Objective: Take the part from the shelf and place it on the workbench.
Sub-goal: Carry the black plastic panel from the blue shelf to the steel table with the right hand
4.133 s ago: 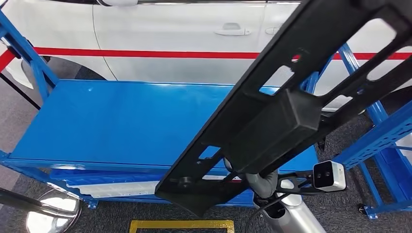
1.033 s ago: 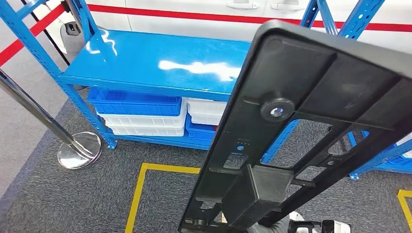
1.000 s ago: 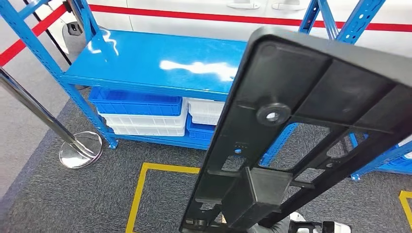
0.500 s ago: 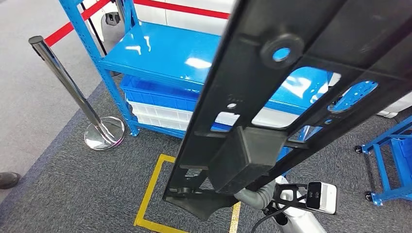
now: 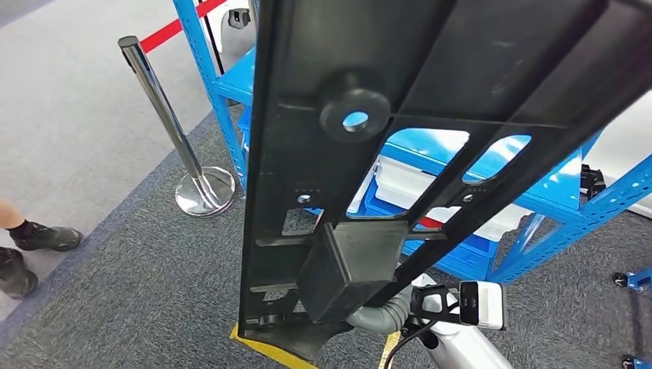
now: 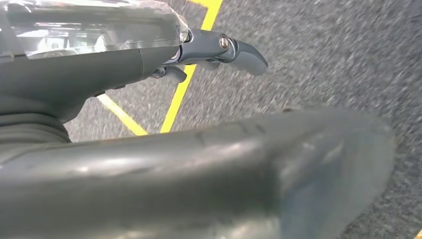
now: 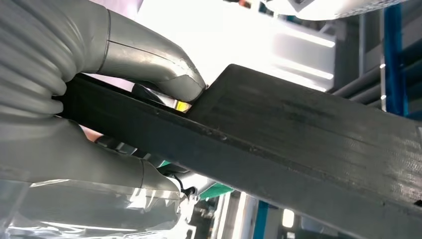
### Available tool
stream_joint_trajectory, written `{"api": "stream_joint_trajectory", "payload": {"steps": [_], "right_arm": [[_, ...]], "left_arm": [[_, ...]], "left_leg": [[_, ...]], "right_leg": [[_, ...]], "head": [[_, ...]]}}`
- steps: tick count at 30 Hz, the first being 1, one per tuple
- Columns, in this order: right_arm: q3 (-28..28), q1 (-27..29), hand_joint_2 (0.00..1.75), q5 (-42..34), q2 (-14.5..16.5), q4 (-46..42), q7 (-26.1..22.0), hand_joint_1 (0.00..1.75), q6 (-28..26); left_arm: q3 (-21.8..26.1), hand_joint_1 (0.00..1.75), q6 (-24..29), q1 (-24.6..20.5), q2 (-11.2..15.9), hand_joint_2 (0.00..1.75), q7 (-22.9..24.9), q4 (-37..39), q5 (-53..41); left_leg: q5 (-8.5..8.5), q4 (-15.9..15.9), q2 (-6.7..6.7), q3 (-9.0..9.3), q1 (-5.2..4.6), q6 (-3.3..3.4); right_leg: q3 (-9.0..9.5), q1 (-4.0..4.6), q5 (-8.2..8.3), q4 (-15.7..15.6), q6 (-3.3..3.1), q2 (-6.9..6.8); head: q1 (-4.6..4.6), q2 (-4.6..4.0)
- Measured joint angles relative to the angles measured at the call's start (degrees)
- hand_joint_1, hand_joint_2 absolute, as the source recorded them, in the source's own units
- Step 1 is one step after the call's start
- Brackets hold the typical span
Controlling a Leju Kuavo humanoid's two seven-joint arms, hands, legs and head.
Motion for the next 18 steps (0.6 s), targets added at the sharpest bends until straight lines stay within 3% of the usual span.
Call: {"api": "stream_joint_trajectory", "payload": {"steps": [2, 4, 6, 7, 8, 9, 11, 13, 15, 16, 18], "right_arm": [[0.26, -0.23, 1.75, -0.09, 0.2, 0.03, -0.07, 1.75, -0.06], [0.36, -0.16, 1.75, 0.06, 0.33, 0.03, -0.14, 1.75, -0.14], [0.38, 0.28, 1.75, 0.26, 0.37, 0.03, -0.21, 1.75, 0.2], [0.38, 0.54, 1.75, 0.31, 0.43, 0.03, -0.24, 1.75, 0.6], [0.38, 0.78, 1.75, 0.3, 0.55, 0.02, -0.26, 1.75, 1.09], [0.38, 0.98, 1.75, 0.3, 0.73, 0.02, -0.26, 1.75, 1.53], [0.36, 1.46, 1.75, 0.41, 1.23, -0.1, -0.27, 1.75, 1.98], [0.29, 2.12, 1.75, 0.59, 1.7, -0.27, -0.28, 1.75, 2.01], [0.23, 2.65, 1.75, 0.67, 2.07, -0.35, -0.28, 1.75, 1.98], [0.21, 2.85, 1.75, 0.69, 2.21, -0.4, -0.28, 1.75, 1.99], [-0.01, 3.43, 1.75, 0.78, 2.4, -0.59, -0.28, 1.75, 2.16]], "left_arm": [[0.0, 0.0, -0.04, 0.19, 0.2, 0.0, -0.69, 0.04, 0.01], [0.0, 0.0, -0.08, -0.05, 0.5, 0.0, -1.17, 0.07, 0.01], [0.0, 0.0, -0.24, -0.17, 0.78, 0.0, -1.19, 0.07, 0.01], [0.0, 0.0, -0.32, -0.06, 0.91, 0.0, -1.12, 0.08, 0.02], [0.0, 0.0, -0.38, 0.08, 1.04, 0.0, -1.06, 0.12, 0.02], [0.0, 0.0, -0.39, 0.2, 1.22, 0.0, -1.06, 0.19, 0.03], [-0.01, 0.0, -0.49, 0.17, 1.57, 0.0, -1.29, 0.33, 0.03], [-0.02, 0.0, -0.67, 0.22, 1.93, 0.0, -1.5, 0.46, 0.03], [-0.04, 0.0, -0.73, 0.64, 2.25, 0.0, -1.54, 0.63, 0.02], [-0.05, 0.0, -0.75, 0.81, 2.35, 0.0, -1.53, 0.7, 0.02], [-0.1, 0.0, -0.8, 0.75, 2.48, 0.0, -1.47, 0.79, 0.01]], "left_leg": [[-1.65, 2.51, 2.74, -1.23, -0.21, -0.56], [-5.19, 9.3, 5.78, -4.41, -0.05, -1.02], [-7.28, 15.5, 6.44, -7.31, 0.36, -1.54], [-6.87, 15.92, 6.61, -7.41, 0.55, -1.76], [-5.51, 13.98, 6.93, -6.3, 0.71, -1.93], [-3.58, 10.12, 7.63, -4.16, 0.82, -2.0], [-1.18, 2.63, 9.54, -0.15, 0.54, -1.55], [-0.89, 0.01, 10.03, 1.01, 0.09, -0.72], [-0.56, -0.26, 8.99, 0.87, 0.12, 0.05], [-0.36, -0.53, 8.52, 0.91, 0.2, 0.4], [0.11, -1.01, 7.57, 1.0, 0.39, 1.05]], "right_leg": [[0.36, -0.21, 0.24, -0.6, -0.47, -1.55], [0.53, -0.04, 0.2, -0.73, -0.83, -3.31], [0.57, 0.1, 0.07, -0.7, -0.94, -5.14], [0.6, 0.11, -0.01, -0.68, -0.91, -5.94], [0.66, 0.1, -0.09, -0.65, -0.83, -6.65], [0.75, 0.1, -0.22, -0.57, -0.69, -7.27], [0.88, 0.32, -0.54, -0.36, -0.23, -8.37], [0.96, 0.54, -0.74, -0.26, 0.3, -9.3], [1.05, 0.49, -0.86, -0.26, 0.86, -9.77], [0.93, 0.36, -1.31, 0.17, 1.13, -8.98], [-0.8, 0.1, -4.15, 4.22, 1.44, -6.22]], "head": [[0.0, 0.0], [0.0, 0.0], [0.0, 0.0], [0.0, 0.0], [0.0, 0.0], [0.0, 0.0], [0.01, 0.0], [0.01, 0.0], [0.0, 0.0], [0.0, 0.0], [0.01, 0.0]]}}
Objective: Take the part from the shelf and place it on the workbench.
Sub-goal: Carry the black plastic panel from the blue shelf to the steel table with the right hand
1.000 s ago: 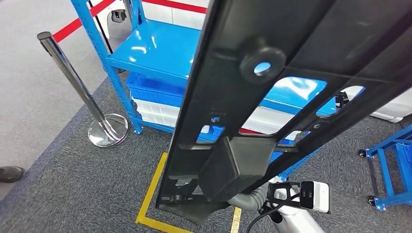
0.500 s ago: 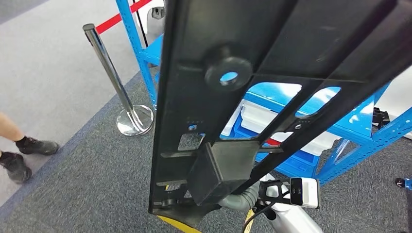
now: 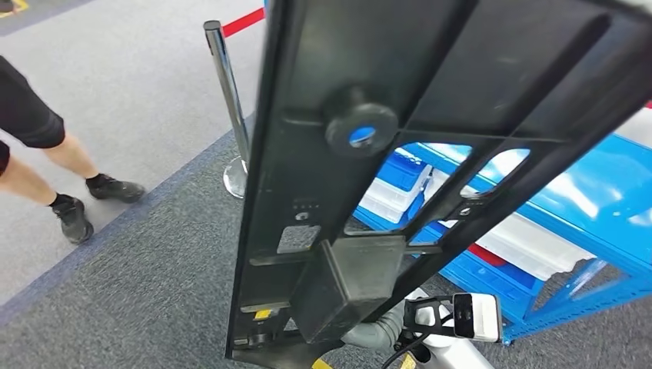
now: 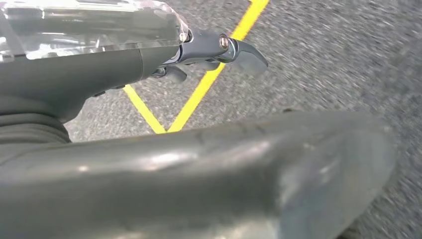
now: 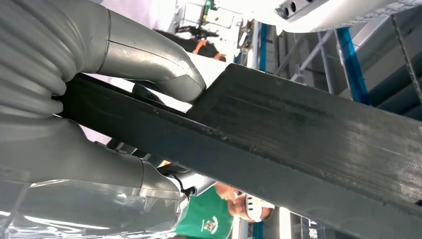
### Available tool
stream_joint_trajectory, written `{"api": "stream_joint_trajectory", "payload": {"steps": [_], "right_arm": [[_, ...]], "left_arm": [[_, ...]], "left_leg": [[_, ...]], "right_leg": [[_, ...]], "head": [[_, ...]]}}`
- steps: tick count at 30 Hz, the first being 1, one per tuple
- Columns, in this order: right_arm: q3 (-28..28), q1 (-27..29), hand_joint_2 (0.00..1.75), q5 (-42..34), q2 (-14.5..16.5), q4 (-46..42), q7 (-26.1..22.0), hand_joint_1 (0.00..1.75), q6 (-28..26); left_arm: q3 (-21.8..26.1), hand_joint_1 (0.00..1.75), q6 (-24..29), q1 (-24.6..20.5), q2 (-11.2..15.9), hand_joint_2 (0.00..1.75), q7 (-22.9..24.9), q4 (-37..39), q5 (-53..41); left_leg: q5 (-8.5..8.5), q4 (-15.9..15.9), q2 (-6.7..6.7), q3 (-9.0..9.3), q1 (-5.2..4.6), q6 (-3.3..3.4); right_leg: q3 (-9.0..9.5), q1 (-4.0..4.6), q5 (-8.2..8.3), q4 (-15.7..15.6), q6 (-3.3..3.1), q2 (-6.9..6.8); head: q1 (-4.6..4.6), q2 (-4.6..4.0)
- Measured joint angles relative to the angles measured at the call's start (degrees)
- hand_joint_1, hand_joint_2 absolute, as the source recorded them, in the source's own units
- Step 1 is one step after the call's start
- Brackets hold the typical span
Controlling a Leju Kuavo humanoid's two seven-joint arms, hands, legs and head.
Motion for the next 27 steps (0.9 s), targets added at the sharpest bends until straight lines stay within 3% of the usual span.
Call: {"api": "stream_joint_trajectory", "payload": {"steps": [2, 3, 4, 5, 6, 8, 10, 12, 13, 15, 17, 19, 20, 21, 22, 24, 25, 27], "right_arm": [[-0.36, 1.1, 1.75, 0.35, 0.1, -0.13, 0.0, 1.75, 0.46], [-0.5, 1.7, 1.75, 0.69, 0.2, -0.13, 0.0, 1.75, 0.68], [-0.57, 2.23, 1.75, 1.12, 0.39, -0.14, 0.0, 1.75, 0.79], [-0.59, 2.65, 1.75, 1.52, 0.64, -0.15, 0.0, 1.75, 0.83], [-0.59, 2.98, 1.75, 1.84, 0.91, -0.16, 0.0, 1.75, 0.81], [-0.59, 3.42, 1.75, 2.12, 1.35, -0.2, 0.0, 1.75, 0.75], [-0.59, 3.74, 1.75, 2.17, 1.68, -0.26, 0.0, 1.75, 0.7], [-0.59, 3.92, 1.75, 2.19, 2.05, -0.33, 0.0, 1.75, 0.68], [-0.59, 3.95, 1.75, 2.19, 2.29, -0.35, 0.0, 1.75, 0.68], [-0.59, 4.05, 1.75, 2.19, 2.68, -0.47, 0.0, 1.75, 0.68], [-0.59, 4.23, 1.75, 2.23, 2.84, -0.58, 0.0, 1.75, 0.68], [-0.59, 4.37, 1.75, 2.31, 2.87, -0.59, 0.0, 1.75, 0.68], [-0.59, 4.41, 1.75, 2.34, 2.9, -0.59, 0.0, 1.75, 0.68], [-0.59, 4.41, 1.75, 2.35, 2.92, -0.6, 0.0, 1.75, 0.68], [-0.59, 4.41, 1.75, 2.38, 2.98, -0.61, 0.0, 1.75, 0.69], [-0.59, 4.42, 1.75, 2.54, 3.14, -0.66, 0.0, 1.75, 0.82], [-0.59, 4.46, 1.75, 2.7, 3.25, -0.68, 0.0, 1.75, 0.93], [-0.59, 4.52, 1.75, 3.13, 3.49, -0.7, 0.0, 1.75, 1.19]], "left_arm": [[-0.2, 0.0, -0.03, -0.26, 0.05, 0.0, 0.15, 0.05, 0.0], [-0.34, 0.0, -0.03, -0.3, 0.07, 0.0, 0.22, 0.07, 0.0], [-0.52, 0.0, -0.02, -0.27, 0.07, 0.0, 0.27, 0.1, 0.0], [-0.72, 0.0, -0.02, -0.22, 0.08, 0.0, 0.28, 0.12, -0.01], [-0.92, 0.0, -0.01, -0.19, 0.08, 0.0, 0.28, 0.14, -0.02], [-1.23, 0.0, -0.01, -0.25, 0.1, 0.0, 0.27, 0.16, -0.02], [-1.32, 0.0, -0.01, -0.28, 0.19, 0.0, 0.25, 0.2, -0.02], [-1.34, 0.0, -0.01, -0.07, 0.29, 0.0, 0.24, 0.28, -0.02], [-1.34, 0.0, -0.01, 0.07, 0.32, 0.0, 0.24, 0.32, -0.02], [-1.34, 0.0, -0.01, 0.03, 0.39, 0.0, 0.24, 0.39, -0.02], [-1.34, 0.0, -0.02, -0.2, 0.44, 0.0, 0.24, 0.39, -0.02], [-1.34, 0.0, -0.03, -0.22, 0.44, 0.0, 0.24, 0.39, -0.03], [-1.34, 0.0, -0.03, -0.14, 0.44, 0.0, 0.24, 0.39, -0.03], [-1.34, 0.0, -0.03, -0.07, 0.45, 0.0, 0.24, 0.39, -0.04], [-1.34, 0.0, -0.03, -0.04, 0.47, 0.0, 0.22, 0.39, -0.04], [-1.34, 0.0, -0.02, -0.19, 0.51, 0.0, 0.01, 0.39, -0.04], [-1.34, 0.0, -0.02, -0.24, 0.56, 0.0, -0.19, 0.4, -0.04], [-1.34, 0.0, -0.04, -0.13, 0.74, 0.0, -0.52, 0.46, -0.03]], "left_leg": [[0.18, -0.03, -1.19, -0.19, -0.14, 0.33], [0.23, 0.01, -1.87, -0.25, -0.19, 0.38], [0.25, 0.07, -2.6, -0.29, -0.2, 0.37], [0.24, 0.19, -3.36, -0.3, -0.18, 0.31], [0.21, 0.39, -4.12, -0.3, -0.15, 0.21], [0.02, 1.04, -5.55, -0.57, -0.15, -0.24], [0.01, 1.47, -6.69, -1.08, -0.14, -1.0], [0.23, 1.37, -7.47, -1.45, 0.09, -1.83], [0.06, 1.6, -6.83, -1.65, 0.15, -2.14], [-2.09, 4.88, -3.91, -3.16, 0.07, -2.61], [-5.95, 12.19, -1.43, -6.36, 0.02, -2.95], [-7.78, 17.47, -0.91, -8.51, 0.07, -3.09], [-7.17, 17.08, -0.74, -8.07, 0.08, -3.05], [-5.67, 14.37, -0.41, -6.46, 0.06, -2.92], [-3.88, 10.09, 0.38, -4.03, -0.02, -2.69], [-1.87, 3.29, 2.31, -0.29, -0.55, -1.86], [-1.6, 1.66, 2.89, 0.49, -0.83, -1.43], [-1.48, 1.14, 2.37, 0.34, -1.14, -0.75]], "right_leg": [[-3.45, -0.06, -3.82, 7.57, -0.03, 1.95], [-4.86, -0.06, -4.76, 10.55, -0.04, 2.22], [-5.43, -0.08, -4.59, 11.69, -0.06, 2.33], [-4.86, -0.15, -3.25, 10.44, -0.1, 2.47], [-3.32, -0.28, -1.18, 7.24, -0.14, 2.84], [0.15, -0.66, 2.01, -0.13, -0.17, 5.08], [1.38, -0.68, 2.64, -3.02, -0.27, 6.44], [1.36, -0.44, 2.85, -3.2, -0.86, 5.45], [1.43, -0.4, 3.03, -3.41, -1.27, 4.86], [1.54, -0.41, 3.29, -3.84, -2.04, 3.42], [1.52, -0.06, 3.24, -3.87, -2.42, 1.81], [1.49, 0.24, 3.15, -3.86, -2.54, 0.13], [1.51, 0.35, 3.1, -3.85, -2.57, -0.65], [1.57, 0.44, 3.03, -3.85, -2.56, -1.35], [1.69, 0.5, 2.94, -3.85, -2.5, -2.03], [1.94, 0.71, 2.75, -3.91, -2.17, -3.19], [2.03, 0.8, 2.68, -3.94, -1.94, -3.69], [2.19, 0.86, 2.67, -4.09, -1.44, -4.63]], "head": [[0.01, 0.0], [0.01, 0.0], [0.0, 0.0], [0.01, 0.0], [0.01, 0.0], [0.01, 0.0], [0.0, 0.0], [-0.01, 0.0], [-0.01, 0.0], [-0.01, 0.0], [-0.01, 0.0], [-0.01, 0.0], [-0.01, 0.0], [-0.01, 0.0], [-0.01, 0.0], [-0.01, 0.0], [0.0, 0.0], [-0.01, 0.0]]}}
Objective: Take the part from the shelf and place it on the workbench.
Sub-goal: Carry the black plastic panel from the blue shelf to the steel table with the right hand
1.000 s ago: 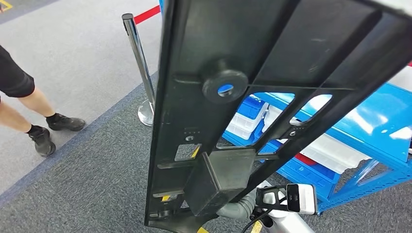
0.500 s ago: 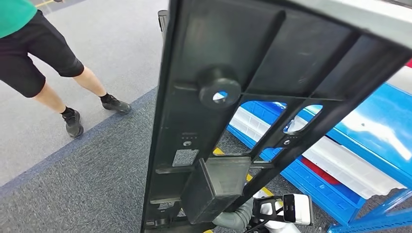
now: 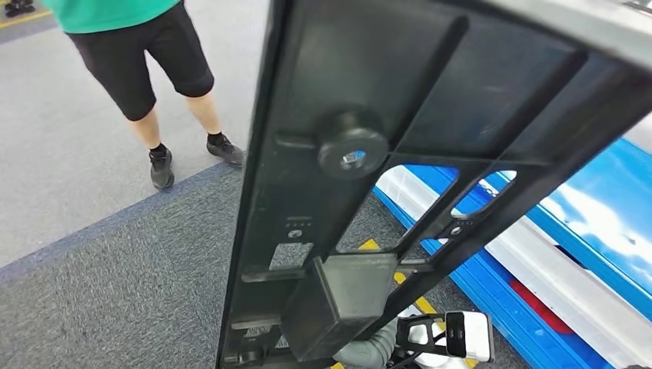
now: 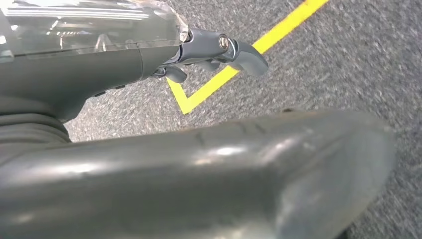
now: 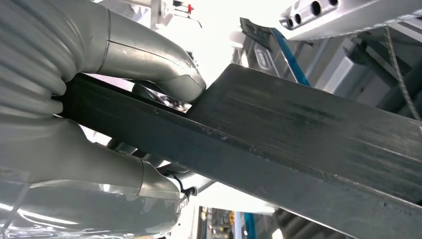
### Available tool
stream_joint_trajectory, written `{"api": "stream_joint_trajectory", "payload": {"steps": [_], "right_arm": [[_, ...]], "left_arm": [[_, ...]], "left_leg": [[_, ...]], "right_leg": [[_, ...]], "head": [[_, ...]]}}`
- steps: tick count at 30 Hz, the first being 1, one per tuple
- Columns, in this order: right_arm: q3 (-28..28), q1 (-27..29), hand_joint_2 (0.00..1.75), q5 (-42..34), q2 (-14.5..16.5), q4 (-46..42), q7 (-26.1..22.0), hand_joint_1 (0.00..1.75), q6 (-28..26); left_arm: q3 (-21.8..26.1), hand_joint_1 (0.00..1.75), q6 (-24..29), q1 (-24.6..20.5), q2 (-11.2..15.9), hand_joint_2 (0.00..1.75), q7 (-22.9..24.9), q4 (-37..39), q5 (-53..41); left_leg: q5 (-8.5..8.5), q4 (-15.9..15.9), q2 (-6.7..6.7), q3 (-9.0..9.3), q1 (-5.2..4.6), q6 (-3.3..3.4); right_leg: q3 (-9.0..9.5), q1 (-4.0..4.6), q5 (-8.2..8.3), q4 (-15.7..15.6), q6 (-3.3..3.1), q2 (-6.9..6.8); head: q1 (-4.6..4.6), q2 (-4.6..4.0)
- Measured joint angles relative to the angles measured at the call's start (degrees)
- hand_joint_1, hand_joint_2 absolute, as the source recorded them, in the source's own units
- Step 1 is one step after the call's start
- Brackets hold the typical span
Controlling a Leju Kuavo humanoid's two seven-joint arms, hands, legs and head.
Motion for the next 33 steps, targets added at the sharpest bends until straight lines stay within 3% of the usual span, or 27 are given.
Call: {"api": "stream_joint_trajectory", "payload": {"steps": [1, 3, 5, 6, 7, 8, 9, 10, 12, 14, 16, 18, 20, 22, 23, 24, 25, 27, 29, 31, 33], "right_arm": [[0.0, 0.0, 1.75, 0.19, 0.2, -0.01, 0.0, 1.75, 0.08], [0.01, 0.0, 1.75, 0.52, 0.56, 0.01, 0.0, 1.75, 0.11], [0.03, 0.19, 1.75, 1.0, 0.71, 0.12, 0.0, 1.75, -0.14], [0.05, 0.33, 1.75, 1.27, 0.72, 0.24, 0.0, 1.75, -0.34], [0.08, 0.45, 1.75, 1.56, 0.71, 0.37, 0.0, 1.75, -0.54], [0.12, 0.53, 1.75, 1.81, 0.71, 0.51, 0.0, 1.75, -0.72], [0.16, 0.55, 1.75, 1.98, 0.71, 0.62, 0.0, 1.75, -0.84], [0.2, 0.55, 1.75, 2.08, 0.71, 0.68, 0.0, 1.75, -0.92], [0.35, 0.5, 1.75, 2.1, 0.68, 0.87, 0.0, 1.75, -0.86], [0.63, 0.38, 1.75, 2.09, 0.64, 1.28, 0.0, 1.75, -0.73], [1.14, -0.21, 1.75, 1.98, 0.69, 1.84, 0.0, 1.75, -0.57], [1.98, -1.14, 1.75, 1.79, 0.94, 2.4, 0.0, 1.75, -0.39], [2.76, -1.62, 1.75, 1.55, 1.24, 2.89, 0.0, 1.75, -0.36], [3.27, -1.75, 1.75, 1.15, 1.35, 3.46, 0.0, 1.75, -0.44], [3.46, -1.8, 1.75, 0.9, 1.34, 3.8, 0.0, 1.75, -0.54], [3.62, -1.85, 1.75, 0.63, 1.34, 4.1, 0.0, 1.75, -0.65], [3.7, -1.87, 1.75, 0.4, 1.33, 4.37, 0.0, 1.75, -0.82], [3.81, -1.87, 1.75, 0.17, 1.32, 4.74, 0.0, 1.75, -1.18], [3.89, -1.9, 1.75, 0.07, 1.31, 4.99, 0.0, 1.75, -1.4], [4.02, -1.96, 1.75, 0.03, 1.31, 5.24, 0.0, 1.75, -1.42], [4.17, -2.07, 1.75, 0.02, 1.27, 5.48, 0.0, 1.75, -1.43]], "left_arm": [[0.0, 0.0, -0.04, 0.15, 0.11, 0.0, -0.06, 0.04, 0.01], [-0.01, 0.0, -0.15, 0.21, 0.23, 0.0, -0.05, 0.08, 0.01], [-0.02, 0.0, -0.29, -0.12, 0.23, 0.0, 0.0, 0.09, 0.02], [-0.03, 0.0, -0.43, -0.29, 0.23, 0.0, 0.04, 0.09, 0.02], [-0.04, 0.0, -0.61, -0.38, 0.22, 0.0, 0.1, 0.09, 0.02], [-0.09, 0.0, -0.84, -0.38, 0.21, 0.0, 0.17, 0.09, 0.01], [-0.18, 0.0, -1.08, -0.37, 0.17, 0.0, 0.23, 0.08, 0.01], [-0.31, 0.0, -1.3, -0.37, 0.11, 0.0, 0.25, 0.08, -0.02], [-0.74, 0.0, -1.71, -0.53, -0.04, 0.0, 0.06, 0.07, -0.08], [-1.21, 0.0, -2.06, -0.72, -0.16, 0.0, -0.2, 0.07, -0.11], [-1.42, 0.0, -2.22, -0.66, -0.33, 0.0, -0.11, 0.07, -0.05], [-1.42, 0.0, -2.17, -0.57, -0.6, 0.0, 0.25, 0.05, 0.02], [-1.42, 0.0, -2.01, -0.82, -0.89, 0.0, 0.5, 0.04, 0.05], [-1.42, 0.0, -1.91, -1.0, -1.31, 0.0, 0.54, 0.03, 0.05], [-1.42, 0.0, -1.9, -0.92, -1.57, 0.0, 0.54, 0.01, 0.05], [-1.42, 0.0, -1.9, -0.78, -1.82, 0.0, 0.57, -0.01, 0.05], [-1.42, 0.0, -1.91, -0.66, -2.01, 0.0, 0.65, -0.02, 0.05], [-1.42, 0.0, -1.95, -0.66, -2.29, 0.0, 0.98, -0.04, 0.05], [-1.42, 0.0, -1.99, -0.77, -2.5, 0.0, 1.29, -0.04, 0.04], [-1.42, 0.0, -2.08, -0.6, -2.61, 0.0, 1.38, -0.04, 0.04], [-1.42, 0.0, -2.21, -0.36, -2.86, 0.0, 1.36, -0.09, 0.04]], "left_leg": [[0.22, -0.31, -0.57, 0.07, 0.16, 0.28], [0.71, -1.03, -1.7, 0.36, 0.49, 0.91], [1.03, -1.3, -2.92, 0.41, 0.59, 1.33], [1.1, -1.27, -3.61, 0.32, 0.56, 1.44], [1.12, -1.22, -4.41, 0.28, 0.55, 1.47], [1.11, -1.12, -5.22, 0.27, 0.57, 1.44], [1.08, -0.97, -6.05, 0.27, 0.6, 1.37], [0.99, -0.72, -6.87, 0.27, 0.66, 1.23], [0.73, 0.07, -8.42, -0.14, 0.72, 0.7], [0.74, 0.55, -9.77, -0.87, 0.88, -0.12], [0.97, 0.49, -10.61, -1.45, 1.2, -0.98], [0.13, 1.96, -8.1, -2.33, 1.13, -1.49], [-2.78, 7.57, -4.4, -4.98, 1.01, -1.78], [-5.55, 14.42, -3.29, -8.25, 1.15, -1.98], [-5.71, 15.81, -3.18, -8.84, 1.18, -1.99], [-4.87, 15.02, -3.05, -8.3, 1.18, -1.93], [-3.24, 12.04, -2.67, -6.6, 1.14, -1.76], [-0.63, 4.27, -0.52, -2.37, 0.68, -1.08], [-0.02, 0.53, 0.79, -0.55, 0.04, -0.17], [0.16, 0.14, -0.24, -0.51, -0.16, 0.57], [0.65, -0.7, -1.37, 0.0, 0.14, 1.17]], "right_leg": [[0.1, -0.08, -0.15, 0.08, 0.28, -0.01], [-0.65, -0.29, -1.84, 2.28, 0.74, 2.3], [-3.65, -0.47, -5.4, 8.85, 0.94, 5.65], [-5.53, -0.51, -6.94, 12.67, 0.99, 6.45], [-6.94, -0.54, -7.59, 15.39, 1.05, 6.81], [-7.44, -0.6, -7.07, 16.08, 1.12, 6.95], [-6.91, -0.72, -5.49, 14.58, 1.17, 7.12], [-5.46, -0.91, -3.2, 11.18, 1.22, 7.68], [-2.5, -1.42, -0.11, 4.22, 1.29, 10.44], [-1.57, -1.47, 0.36, 1.55, 1.12, 12.11], [-1.56, -1.25, 0.6, 1.17, 0.45, 10.98], [-1.35, -1.23, 0.89, 0.66, -0.37, 9.53], [-1.21, -0.99, 0.89, 0.42, -0.92, 7.77], [-1.22, -0.62, 0.75, 0.42, -1.19, 5.81], [-1.22, -0.48, 0.68, 0.42, -1.23, 4.91], [-1.2, -0.37, 0.6, 0.43, -1.24, 4.11], [-1.11, -0.28, 0.52, 0.43, -1.2, 3.37], [-0.85, -0.03, 0.29, 0.43, -0.96, 2.05], [-0.68, 0.12, 0.12, 0.41, -0.51, 0.97], [-0.48, 0.06, 0.04, 0.31, 0.04, 0.19], [-0.67, -0.17, -0.93, 1.5, 0.57, 2.14]], "head": [[0.01, 0.0], [0.0, 0.0], [-0.01, 0.0], [-0.01, 0.0], [-0.01, 0.0], [-0.01, 0.0], [-0.01, 0.0], [-0.01, 0.0], [-0.01, 0.0], [-0.01, 0.0], [-0.01, 0.0], [-0.01, 0.0], [-0.01, 0.0], [-0.01, 0.0], [-0.01, 0.0], [-0.01, 0.0], [-0.01, 0.0], [-0.01, 0.0], [-0.01, 0.0], [-0.02, 0.0], [-0.01, 0.0]]}}
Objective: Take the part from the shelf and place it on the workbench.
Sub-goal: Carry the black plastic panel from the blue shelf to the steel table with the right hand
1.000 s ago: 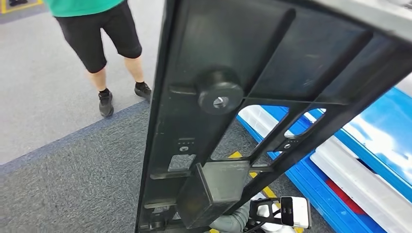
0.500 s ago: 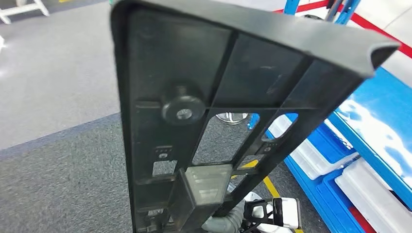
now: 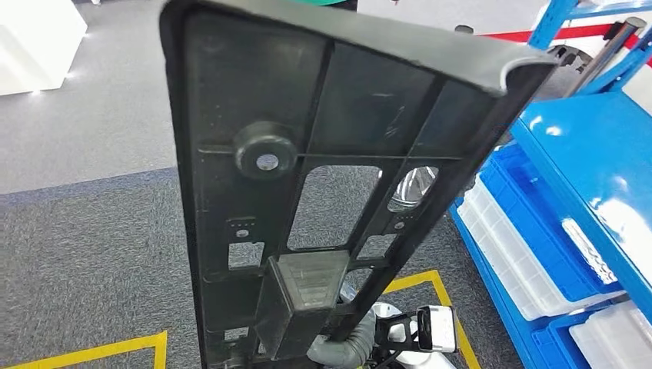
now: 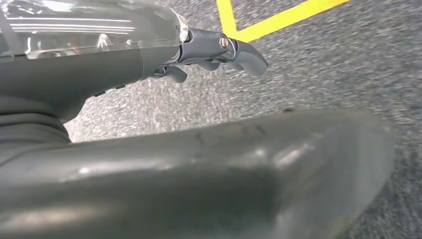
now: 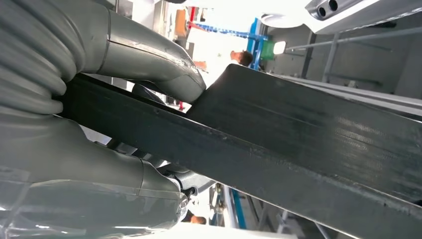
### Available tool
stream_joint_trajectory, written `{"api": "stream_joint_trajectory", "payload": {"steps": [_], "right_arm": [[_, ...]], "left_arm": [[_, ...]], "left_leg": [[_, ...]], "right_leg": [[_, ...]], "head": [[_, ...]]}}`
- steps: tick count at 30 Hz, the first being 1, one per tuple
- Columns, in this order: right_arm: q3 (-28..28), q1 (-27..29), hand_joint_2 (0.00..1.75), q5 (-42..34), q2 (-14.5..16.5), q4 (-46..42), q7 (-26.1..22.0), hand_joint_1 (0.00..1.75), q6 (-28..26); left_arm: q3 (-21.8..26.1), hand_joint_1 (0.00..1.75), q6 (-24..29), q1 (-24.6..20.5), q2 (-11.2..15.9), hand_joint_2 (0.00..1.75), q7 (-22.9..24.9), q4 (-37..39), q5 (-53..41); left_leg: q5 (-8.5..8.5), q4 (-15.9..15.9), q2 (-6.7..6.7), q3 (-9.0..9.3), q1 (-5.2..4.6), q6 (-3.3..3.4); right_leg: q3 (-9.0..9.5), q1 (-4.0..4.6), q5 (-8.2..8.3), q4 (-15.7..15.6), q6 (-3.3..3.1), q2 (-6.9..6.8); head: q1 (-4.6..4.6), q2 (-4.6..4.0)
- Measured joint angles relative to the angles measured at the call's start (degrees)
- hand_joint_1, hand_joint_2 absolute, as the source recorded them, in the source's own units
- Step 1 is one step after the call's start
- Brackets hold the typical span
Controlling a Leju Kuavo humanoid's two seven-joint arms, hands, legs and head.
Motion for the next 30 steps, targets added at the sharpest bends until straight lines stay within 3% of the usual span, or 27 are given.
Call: {"api": "stream_joint_trajectory", "payload": {"steps": [2, 4, 5, 6, 7, 9, 10, 12, 14, 15, 16, 18, 20, 21, 23, 24, 26, 27, 29, 30], "right_arm": [[0.09, 0.08, 1.75, 0.01, -0.14, 0.22, 0.0, 1.75, -0.07], [0.13, 0.37, 1.75, 0.04, -0.36, 0.5, 0.0, 1.75, -0.15], [0.14, 0.48, 1.75, 0.05, -0.47, 0.66, 0.0, 1.75, -0.16], [0.15, 0.53, 1.75, 0.05, -0.55, 0.77, 0.0, 1.75, -0.16], [0.16, 0.55, 1.75, 0.09, -0.61, 0.84, 0.0, 1.75, -0.15], [0.2, 0.53, 1.75, 0.33, -0.66, 0.89, 0.0, 1.75, -0.14], [0.24, 0.52, 1.75, 0.49, -0.67, 0.9, 0.0, 1.75, -0.11], [0.33, 0.48, 1.75, 0.72, -0.72, 0.91, 0.0, 1.75, -0.03], [0.53, 0.23, 1.75, 0.73, -0.73, 0.91, 0.0, 1.75, 0.05], [0.67, 0.05, 1.75, 0.67, -0.72, 0.9, 0.01, 1.75, 0.07], [0.83, -0.12, 1.75, 0.51, -0.72, 0.9, 0.01, 1.75, 0.08], [1.06, -0.32, 1.75, -0.05, -0.74, 0.93, 0.05, 1.75, 0.07], [1.16, -0.62, 1.75, -0.68, -0.78, 1.04, 0.09, 1.75, 0.03], [1.24, -0.9, 1.75, -0.92, -0.78, 1.13, 0.1, 1.75, 0.03], [1.43, -1.48, 1.75, -1.24, -0.77, 1.27, 0.12, 1.75, 0.02], [1.51, -1.63, 1.75, -1.34, -0.75, 1.31, 0.13, 1.75, 0.01], [1.59, -1.65, 1.75, -1.45, -0.73, 1.31, 0.13, 1.75, 0.01], [1.63, -1.63, 1.75, -1.46, -0.72, 1.32, 0.13, 1.75, 0.01], [1.72, -1.66, 1.75, -1.46, -0.71, 1.32, 0.13, 1.75, 0.0], [1.77, -1.71, 1.75, -1.46, -0.7, 1.32, 0.13, 1.75, -0.01]], "left_arm": [[-0.01, 0.0, -0.09, -0.11, -0.36, 0.0, -0.04, -0.05, -0.01], [-0.02, 0.0, -0.13, -0.27, -0.56, 0.0, -0.04, -0.07, -0.01], [-0.03, 0.0, -0.16, -0.23, -0.68, 0.0, -0.05, -0.08, -0.01], [-0.04, 0.0, -0.22, -0.17, -0.77, 0.0, -0.05, -0.08, -0.01], [-0.06, 0.0, -0.3, -0.1, -0.88, 0.0, -0.05, -0.09, -0.01], [-0.11, 0.0, -0.44, -0.09, -1.08, 0.0, -0.08, -0.09, -0.01], [-0.14, 0.0, -0.44, -0.11, -1.13, 0.0, -0.14, -0.09, -0.01], [-0.17, 0.0, -0.31, -0.02, -1.15, 0.0, -0.3, -0.09, 0.0], [-0.17, 0.0, 0.01, 0.29, -1.19, 0.0, -0.4, -0.09, 0.03], [-0.17, 0.0, 0.22, 0.4, -1.24, 0.0, -0.43, -0.09, 0.07], [-0.16, 0.0, 0.43, 0.39, -1.27, 0.0, -0.49, -0.09, 0.11], [-0.14, 0.0, 0.75, 0.18, -1.29, 0.0, -0.62, -0.09, 0.19], [-0.08, 0.0, 0.86, 0.09, -1.29, 0.0, -0.62, -0.09, 0.23], [-0.04, 0.0, 0.86, 0.18, -1.29, 0.0, -0.57, -0.09, 0.26], [0.04, 0.0, 0.93, 0.36, -1.29, 0.0, -0.46, -0.09, 0.27], [0.06, 0.0, 1.01, 0.32, -1.27, 0.0, -0.42, -0.09, 0.28], [0.07, 0.0, 1.19, 0.12, -1.25, 0.0, -0.44, -0.09, 0.29], [0.07, 0.0, 1.26, 0.08, -1.23, 0.0, -0.46, -0.09, 0.3], [0.08, 0.0, 1.34, 0.28, -1.22, 0.0, -0.49, -0.09, 0.3], [0.09, 0.0, 1.36, 0.41, -1.22, 0.0, -0.52, -0.09, 0.3]], "left_leg": [[0.4, -0.53, -1.13, 0.31, 0.29, 0.45], [0.48, -0.49, -2.51, 0.23, 0.32, 0.59], [0.46, -0.41, -3.29, 0.21, 0.34, 0.57], [0.43, -0.29, -4.09, 0.21, 0.38, 0.51], [0.35, -0.08, -4.91, 0.21, 0.46, 0.37], [0.01, 0.69, -6.48, -0.02, 0.56, -0.17], [-0.13, 1.08, -7.19, -0.29, 0.58, -0.54], [-0.16, 1.38, -8.28, -0.85, 0.7, -1.34], [-0.12, 1.39, -8.62, -1.14, 0.97, -2.01], [-0.62, 2.15, -7.57, -1.53, 0.95, -2.27], [-1.73, 4.0, -6.07, -2.4, 0.89, -2.48], [-5.25, 10.74, -2.94, -5.6, 0.83, -2.81], [-7.26, 16.49, -2.11, -8.36, 0.89, -2.94], [-6.75, 16.69, -1.97, -8.4, 0.89, -2.9], [-3.38, 10.76, -0.96, -5.17, 0.74, -2.47], [-2.03, 6.74, 0.41, -3.05, 0.4, -2.05], [-0.79, 1.67, 2.44, -0.5, -0.32, -1.18], [-0.96, 1.12, 2.6, -0.39, -0.62, -0.88], [-0.67, 0.59, 1.26, -0.18, -0.54, -0.42], [-0.46, 0.13, 0.57, 0.18, -0.37, -0.22]], "right_leg": [[-2.39, -0.26, -3.09, 5.39, 0.33, 3.45], [-6.16, -0.37, -6.07, 12.7, 0.53, 4.75], [-7.26, -0.44, -6.17, 14.53, 0.66, 4.85], [-7.33, -0.55, -5.12, 14.19, 0.77, 4.92], [-6.28, -0.72, -3.13, 11.61, 0.86, 5.13], [-2.96, -1.22, 0.62, 4.09, 1.06, 7.09], [-1.81, -1.37, 1.55, 1.46, 1.04, 8.02], [-1.26, -1.22, 1.59, 0.01, 0.62, 8.69], [-1.19, -1.07, 1.82, -0.26, -0.24, 7.45], [-1.09, -1.08, 1.92, -0.48, -0.64, 6.79], [-1.01, -1.09, 1.99, -0.69, -1.0, 6.05], [-0.97, -0.83, 1.92, -0.82, -1.46, 4.41], [-0.98, -0.57, 1.76, -0.81, -1.67, 2.71], [-0.94, -0.47, 1.67, -0.8, -1.72, 1.95], [-0.7, -0.29, 1.46, -0.8, -1.65, 0.58], [-0.52, -0.16, 1.32, -0.81, -1.51, -0.09], [-0.24, 0.01, 1.08, -0.82, -1.09, -1.29], [-0.15, 0.02, 0.99, -0.85, -0.84, -1.84], [0.21, -0.13, 0.76, -0.89, -0.25, -2.5], [0.27, -0.26, 0.38, -0.48, 0.1, -1.51]], "head": [[0.01, 0.0], [0.0, 0.0], [0.0, 0.0], [0.0, 0.0], [0.0, 0.0], [0.0, 0.0], [0.0, 0.0], [0.0, 0.0], [0.0, 0.0], [-0.01, 0.0], [-0.01, 0.0], [-0.02, 0.0], [-0.01, 0.0], [-0.01, 0.0], [-0.01, 0.0], [-0.01, 0.0], [0.0, 0.0], [-0.01, 0.0], [-0.01, 0.0], [-0.01, 0.0]]}}
